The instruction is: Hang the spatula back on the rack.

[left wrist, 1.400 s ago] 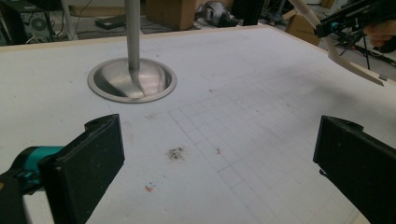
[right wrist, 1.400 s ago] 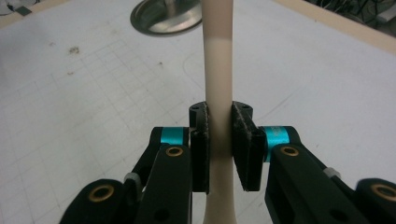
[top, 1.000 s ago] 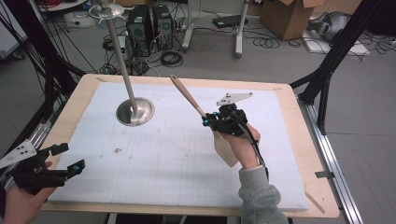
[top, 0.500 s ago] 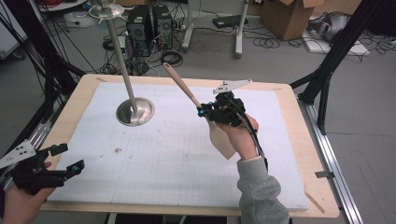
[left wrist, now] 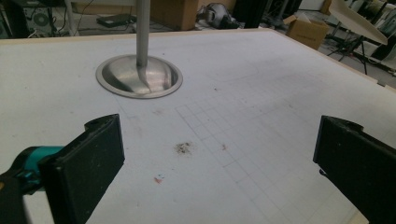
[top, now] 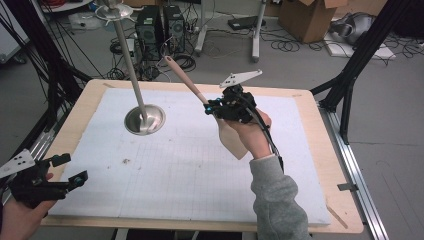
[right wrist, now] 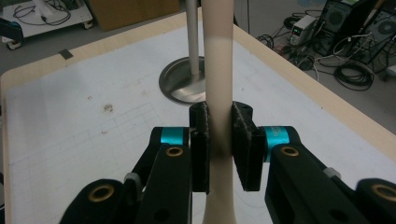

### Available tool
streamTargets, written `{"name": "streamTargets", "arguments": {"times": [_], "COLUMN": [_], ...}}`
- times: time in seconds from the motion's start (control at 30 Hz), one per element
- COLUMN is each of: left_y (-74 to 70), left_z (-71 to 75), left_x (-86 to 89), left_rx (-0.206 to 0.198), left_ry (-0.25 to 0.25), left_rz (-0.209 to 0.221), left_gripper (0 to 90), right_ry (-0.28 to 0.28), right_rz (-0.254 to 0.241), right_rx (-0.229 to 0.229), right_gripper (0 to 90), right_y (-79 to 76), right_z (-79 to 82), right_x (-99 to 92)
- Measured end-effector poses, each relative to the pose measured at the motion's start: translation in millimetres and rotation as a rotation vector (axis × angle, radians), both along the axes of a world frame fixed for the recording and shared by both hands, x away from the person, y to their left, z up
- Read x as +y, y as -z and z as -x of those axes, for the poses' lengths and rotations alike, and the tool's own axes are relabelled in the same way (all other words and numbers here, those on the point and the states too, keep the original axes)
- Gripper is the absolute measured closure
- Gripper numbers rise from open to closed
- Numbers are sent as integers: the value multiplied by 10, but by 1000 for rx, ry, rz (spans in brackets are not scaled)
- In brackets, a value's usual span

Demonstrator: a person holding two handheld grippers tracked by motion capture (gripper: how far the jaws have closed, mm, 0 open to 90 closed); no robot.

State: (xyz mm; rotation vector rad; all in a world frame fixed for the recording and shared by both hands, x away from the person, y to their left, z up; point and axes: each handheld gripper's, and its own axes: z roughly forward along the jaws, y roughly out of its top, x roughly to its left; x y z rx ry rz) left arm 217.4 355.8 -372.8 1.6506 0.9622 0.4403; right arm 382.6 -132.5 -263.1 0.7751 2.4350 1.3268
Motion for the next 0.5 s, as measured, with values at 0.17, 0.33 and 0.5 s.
{"name": "streamTargets", "arguments": {"times": [0.17,0.33,0.5], "left_y": [9,27,33], "left_z": [-6,-12,-7], "left_x": [16,32,68], "left_rx": [5,12,11], "left_ry": [-3,-8,-15], "left_rz": [3,5,6], "left_gripper": [23,23,23], "right_ry": [-5,-13,-25], "right_rz": [-14,-37,-40], "right_rx": [-1,-14,-18], "right_gripper": [787,788,788], "right_y": [-69,-162,-250], "right_z": [-68,-115,-141], "right_x": [39,82,124]}}
